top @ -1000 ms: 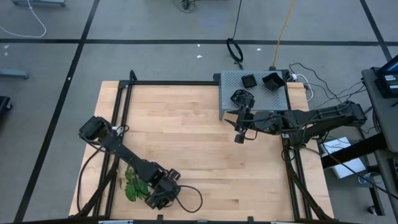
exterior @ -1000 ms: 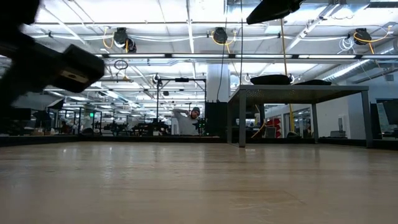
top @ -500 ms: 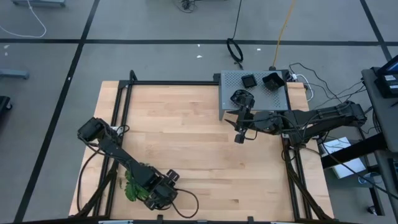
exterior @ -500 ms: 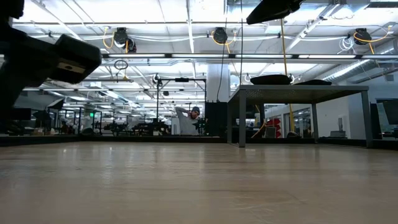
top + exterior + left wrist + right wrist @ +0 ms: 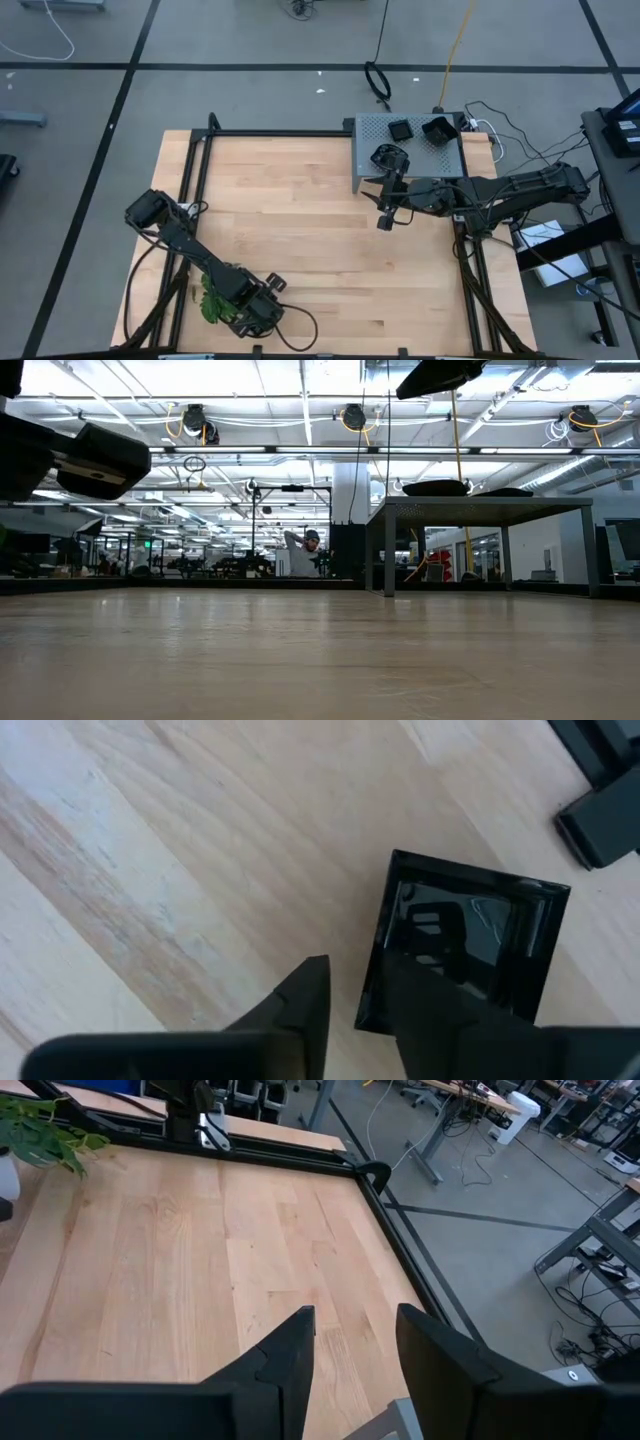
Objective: Pick & Place Mini shaped plates
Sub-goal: Stack the square plate on top of the other square plates
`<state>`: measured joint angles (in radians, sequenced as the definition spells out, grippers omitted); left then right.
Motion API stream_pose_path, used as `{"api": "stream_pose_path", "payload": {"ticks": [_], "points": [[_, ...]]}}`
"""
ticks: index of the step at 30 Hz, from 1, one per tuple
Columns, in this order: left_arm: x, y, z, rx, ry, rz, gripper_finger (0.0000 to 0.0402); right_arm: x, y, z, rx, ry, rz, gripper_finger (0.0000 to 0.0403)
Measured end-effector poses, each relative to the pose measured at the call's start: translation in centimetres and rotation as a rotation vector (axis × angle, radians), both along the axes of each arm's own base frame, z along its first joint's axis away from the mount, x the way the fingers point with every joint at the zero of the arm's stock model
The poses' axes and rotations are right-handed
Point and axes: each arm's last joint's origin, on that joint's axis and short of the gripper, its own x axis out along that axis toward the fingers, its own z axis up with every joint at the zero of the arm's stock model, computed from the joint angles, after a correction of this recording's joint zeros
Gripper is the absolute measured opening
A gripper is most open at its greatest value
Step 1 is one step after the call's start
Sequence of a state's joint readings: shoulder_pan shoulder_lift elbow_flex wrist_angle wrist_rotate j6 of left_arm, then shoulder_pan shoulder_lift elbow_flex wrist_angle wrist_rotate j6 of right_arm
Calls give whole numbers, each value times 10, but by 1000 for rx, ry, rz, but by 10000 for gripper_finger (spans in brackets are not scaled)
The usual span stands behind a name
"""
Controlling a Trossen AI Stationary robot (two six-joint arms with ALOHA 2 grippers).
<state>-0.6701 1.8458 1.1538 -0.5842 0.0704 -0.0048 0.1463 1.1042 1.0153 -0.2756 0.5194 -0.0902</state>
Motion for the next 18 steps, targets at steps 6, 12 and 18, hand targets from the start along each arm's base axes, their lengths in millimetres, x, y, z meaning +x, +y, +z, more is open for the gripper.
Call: {"api": "stream_pose_path", "payload": {"ticks": [6, 12, 18], "points": [[-2, -2, 0, -19, 15, -8, 79, 0, 0, 0, 0, 0, 0, 130], [-2, -3, 0, -21, 12, -9, 90, -1, 0, -1, -1, 13, 0, 130], [-1, -2, 0, -11, -3, -11, 110, -2, 0, -3, -5, 38, 0, 130]]}}
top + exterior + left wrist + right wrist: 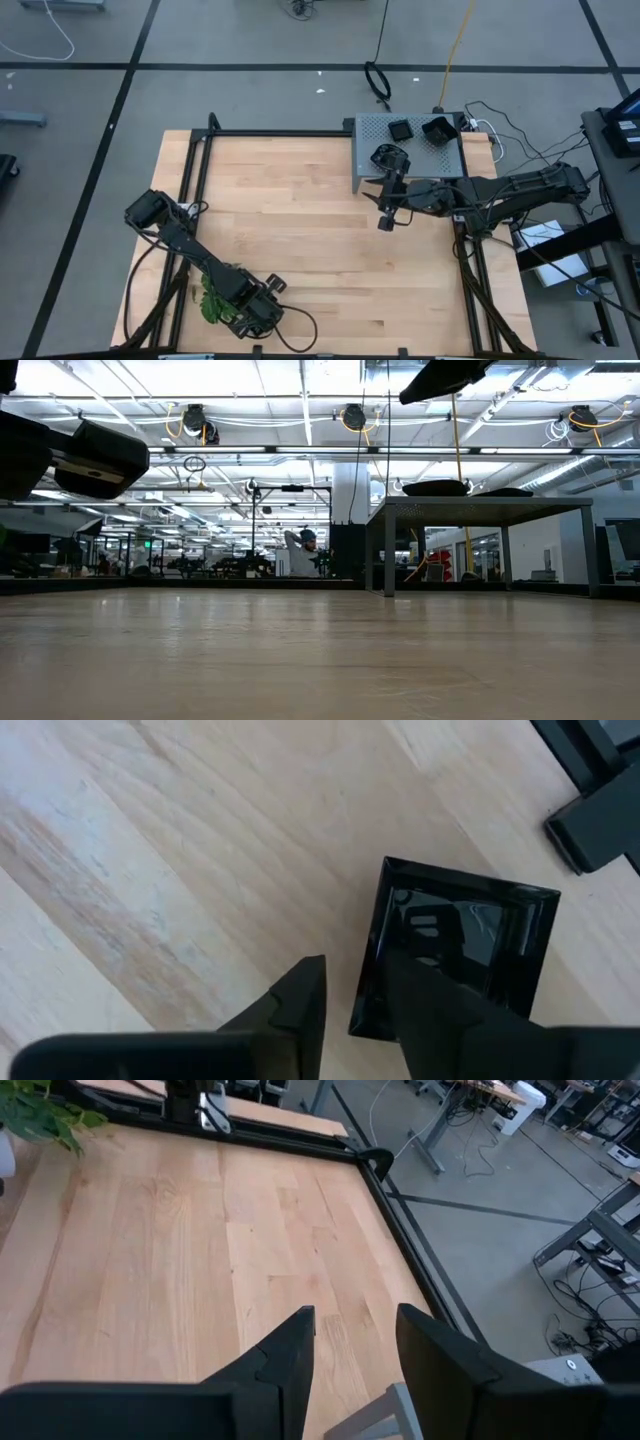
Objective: Pick & Place Mini shaped plates
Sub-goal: Stack the square plate on top of the other square plates
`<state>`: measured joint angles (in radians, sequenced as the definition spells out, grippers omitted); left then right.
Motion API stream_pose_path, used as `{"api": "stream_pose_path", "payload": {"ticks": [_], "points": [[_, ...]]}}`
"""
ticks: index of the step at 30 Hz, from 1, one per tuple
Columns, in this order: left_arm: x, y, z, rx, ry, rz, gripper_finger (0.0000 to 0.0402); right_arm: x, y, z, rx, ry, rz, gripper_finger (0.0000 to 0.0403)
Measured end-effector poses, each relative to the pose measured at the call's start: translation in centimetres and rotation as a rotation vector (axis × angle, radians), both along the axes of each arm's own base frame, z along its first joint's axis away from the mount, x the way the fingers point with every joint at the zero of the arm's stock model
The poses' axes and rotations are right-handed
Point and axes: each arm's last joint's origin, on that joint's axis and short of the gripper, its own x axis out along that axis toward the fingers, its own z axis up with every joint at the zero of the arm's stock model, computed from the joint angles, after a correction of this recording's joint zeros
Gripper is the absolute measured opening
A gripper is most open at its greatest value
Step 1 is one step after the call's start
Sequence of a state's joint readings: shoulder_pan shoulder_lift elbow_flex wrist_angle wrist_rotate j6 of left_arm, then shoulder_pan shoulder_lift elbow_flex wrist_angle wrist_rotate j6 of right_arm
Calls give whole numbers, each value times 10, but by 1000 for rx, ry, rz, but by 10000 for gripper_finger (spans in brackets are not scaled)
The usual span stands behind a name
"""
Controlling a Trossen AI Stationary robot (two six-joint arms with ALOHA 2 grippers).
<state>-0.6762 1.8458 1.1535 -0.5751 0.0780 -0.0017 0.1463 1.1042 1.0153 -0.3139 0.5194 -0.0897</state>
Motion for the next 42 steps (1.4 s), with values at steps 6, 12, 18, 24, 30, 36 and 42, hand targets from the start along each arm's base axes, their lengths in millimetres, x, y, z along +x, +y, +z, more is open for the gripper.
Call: {"api": "stream_pose_path", "payload": {"ticks": [6, 12, 18, 24, 30, 36, 42], "points": [[-6, 2, -8, -4, 32, -17, 113, -1, 0, -1, -2, 15, 0, 130], [-7, 5, -11, 40, 10, -31, 109, -1, 0, -1, -2, 15, 0, 130], [-6, 6, -11, 46, 3, -22, 52, -1, 0, -1, -2, 15, 0, 130], [7, 9, 0, 23, -27, 19, 14, -1, 0, -1, -2, 14, 0, 130], [43, 25, 28, 43, -172, 101, 6, -1, 4, -1, -2, 10, 20, 130], [90, 71, 50, 54, -398, 302, 17, -3, 20, 0, -1, 4, 87, 130], [132, 124, 47, -50, -555, 572, 7, -13, 40, 5, 3, -22, 178, 130]]}}
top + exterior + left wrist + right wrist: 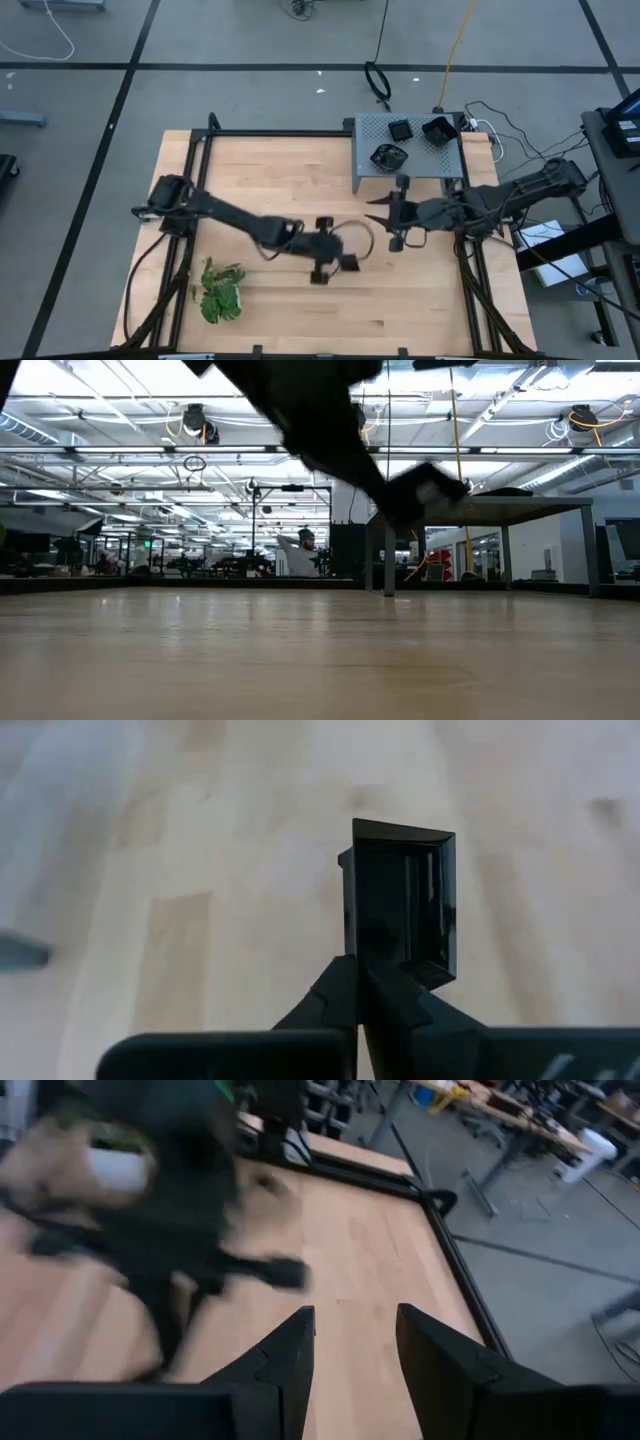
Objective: Pick & Place Mini shaped plates
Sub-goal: Stack the square plate on top of the other square plates
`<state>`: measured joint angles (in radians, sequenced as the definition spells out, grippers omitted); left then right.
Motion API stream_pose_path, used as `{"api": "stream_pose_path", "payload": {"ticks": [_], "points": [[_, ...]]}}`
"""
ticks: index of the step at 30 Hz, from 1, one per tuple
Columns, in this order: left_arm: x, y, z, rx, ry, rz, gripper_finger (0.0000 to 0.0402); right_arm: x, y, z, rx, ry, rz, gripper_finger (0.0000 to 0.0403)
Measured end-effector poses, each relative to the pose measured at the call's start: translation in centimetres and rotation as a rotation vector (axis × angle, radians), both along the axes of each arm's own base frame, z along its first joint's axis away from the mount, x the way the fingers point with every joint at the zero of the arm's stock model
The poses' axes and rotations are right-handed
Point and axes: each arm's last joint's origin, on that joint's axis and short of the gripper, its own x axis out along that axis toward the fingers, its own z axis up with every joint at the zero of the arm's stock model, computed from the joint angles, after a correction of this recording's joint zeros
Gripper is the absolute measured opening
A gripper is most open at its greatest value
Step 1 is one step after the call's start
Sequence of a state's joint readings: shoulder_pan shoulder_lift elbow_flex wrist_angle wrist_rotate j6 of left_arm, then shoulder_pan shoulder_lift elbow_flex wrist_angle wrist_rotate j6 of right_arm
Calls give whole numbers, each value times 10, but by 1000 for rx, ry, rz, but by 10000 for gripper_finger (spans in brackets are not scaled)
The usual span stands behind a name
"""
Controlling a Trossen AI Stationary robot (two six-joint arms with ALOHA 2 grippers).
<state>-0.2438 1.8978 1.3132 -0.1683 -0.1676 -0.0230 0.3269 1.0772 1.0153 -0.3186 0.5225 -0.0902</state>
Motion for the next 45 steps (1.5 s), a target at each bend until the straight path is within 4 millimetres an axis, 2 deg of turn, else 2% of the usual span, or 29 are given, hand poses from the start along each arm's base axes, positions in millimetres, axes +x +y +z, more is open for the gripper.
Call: {"api": "stream_pose_path", "payload": {"ticks": [2, 6, 10, 16, 32, 34, 40, 45], "points": [[11, 11, -11, -28, -6, 49, 5, -5, 4, 4, 5, -16, 25, 130], [23, 19, -31, -23, 62, 79, 20, -15, 11, 8, 10, -31, 65, 130], [30, 22, -41, -31, 96, 105, 19, -22, 11, 12, 38, -45, 71, 130], [32, 26, -41, -60, 91, 141, 9, -23, 12, 12, 60, -47, 64, 130], [32, 26, -40, -179, 85, 260, 121, -24, 11, 8, 46, -8, 62, 130], [33, 26, -36, -195, 96, 280, 135, -24, 11, 7, 44, 6, 60, 130], [32, 24, -8, -248, 124, 250, 163, -25, 11, 5, 81, 20, 43, 130], [25, 27, 31, -280, 46, 236, 161, -23, 12, 2, 108, 28, 29, 130]]}}
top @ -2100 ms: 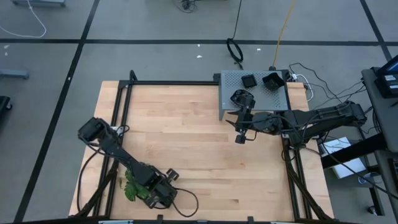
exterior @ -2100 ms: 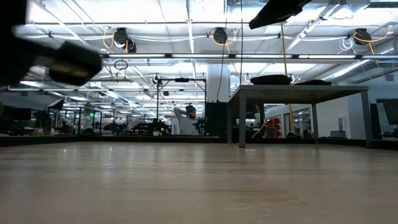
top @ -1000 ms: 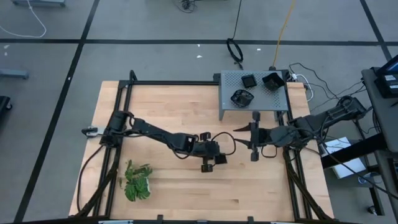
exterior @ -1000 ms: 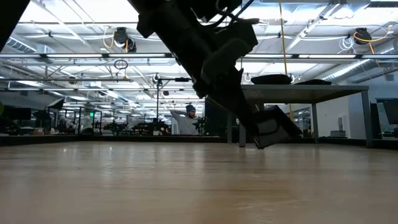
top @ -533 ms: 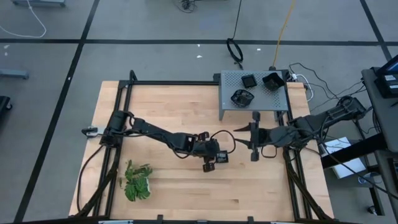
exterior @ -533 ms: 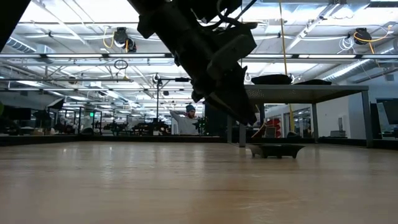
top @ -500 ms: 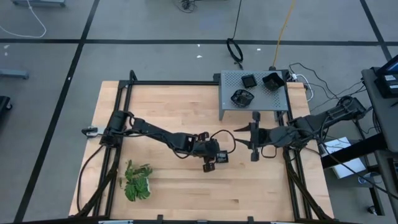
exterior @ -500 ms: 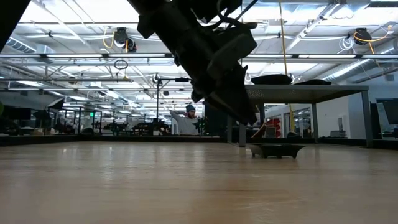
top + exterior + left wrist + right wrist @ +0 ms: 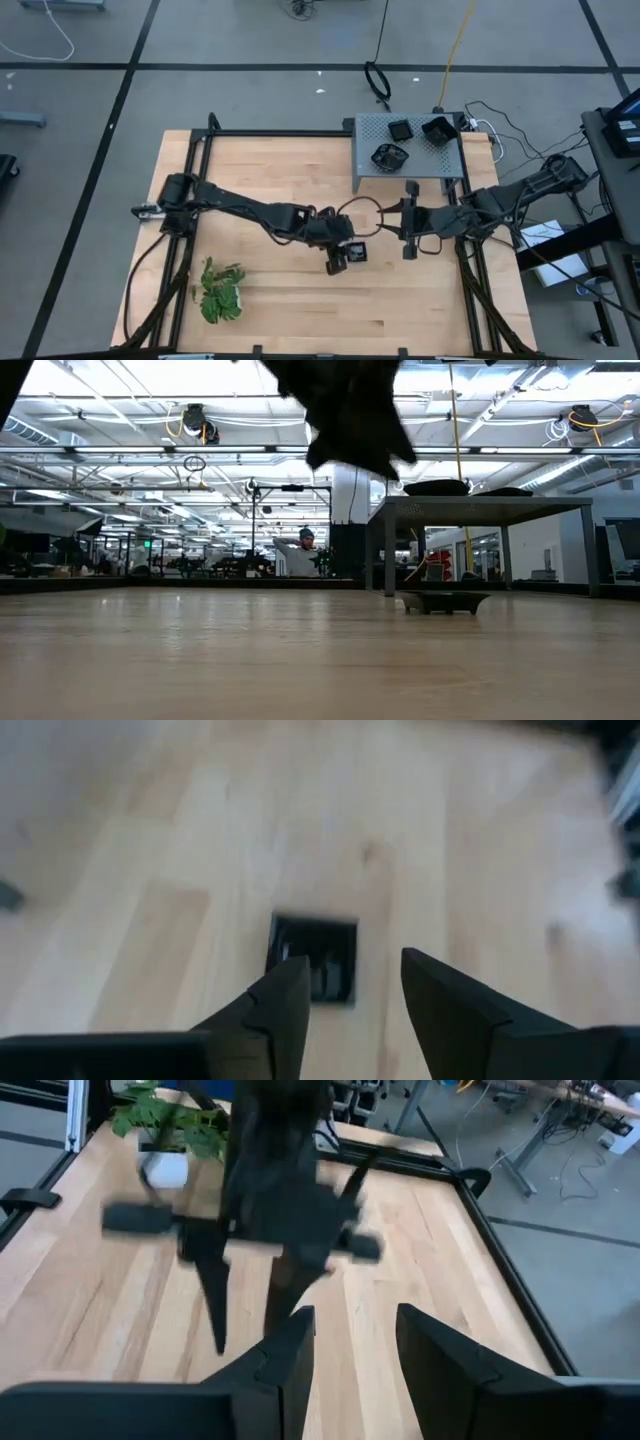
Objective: Pick & Place Mini shaped plates
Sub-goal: Stack the square plate on top of the other square plates
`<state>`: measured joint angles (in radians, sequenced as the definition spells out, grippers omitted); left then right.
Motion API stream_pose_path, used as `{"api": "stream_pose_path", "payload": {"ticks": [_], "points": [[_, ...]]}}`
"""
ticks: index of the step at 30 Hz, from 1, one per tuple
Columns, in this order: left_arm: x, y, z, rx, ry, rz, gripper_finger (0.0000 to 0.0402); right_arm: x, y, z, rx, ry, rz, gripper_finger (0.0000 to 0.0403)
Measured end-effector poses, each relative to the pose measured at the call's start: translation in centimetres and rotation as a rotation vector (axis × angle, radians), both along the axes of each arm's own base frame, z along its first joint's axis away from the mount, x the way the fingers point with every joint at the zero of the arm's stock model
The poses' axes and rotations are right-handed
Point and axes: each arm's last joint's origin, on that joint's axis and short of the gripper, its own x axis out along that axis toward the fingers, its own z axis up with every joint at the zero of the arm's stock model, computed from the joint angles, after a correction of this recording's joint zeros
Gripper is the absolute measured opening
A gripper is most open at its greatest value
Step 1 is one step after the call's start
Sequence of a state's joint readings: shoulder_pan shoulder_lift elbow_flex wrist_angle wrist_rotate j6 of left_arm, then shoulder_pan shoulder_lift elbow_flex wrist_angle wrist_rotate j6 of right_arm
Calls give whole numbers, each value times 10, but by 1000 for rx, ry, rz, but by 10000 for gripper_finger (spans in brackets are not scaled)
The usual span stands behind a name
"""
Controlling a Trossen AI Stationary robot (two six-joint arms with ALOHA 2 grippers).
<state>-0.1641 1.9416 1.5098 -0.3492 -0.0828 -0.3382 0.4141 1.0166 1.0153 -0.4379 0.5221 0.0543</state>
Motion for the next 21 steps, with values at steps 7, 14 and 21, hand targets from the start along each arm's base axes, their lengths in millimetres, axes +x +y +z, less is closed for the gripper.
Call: {"api": "stream_pose_path", "payload": {"ticks": [7, 14, 21], "points": [[-31, 17, 61, -9, -80, 33, 141, 8, 5, -6, 29, 31, 54, 130], [-68, 29, 118, -25, -210, 63, 127, 22, 8, -8, -41, 4, 96, 130], [-97, 33, 154, 10, -324, 26, 129, 41, 3, -19, -21, 19, 37, 130]]}}
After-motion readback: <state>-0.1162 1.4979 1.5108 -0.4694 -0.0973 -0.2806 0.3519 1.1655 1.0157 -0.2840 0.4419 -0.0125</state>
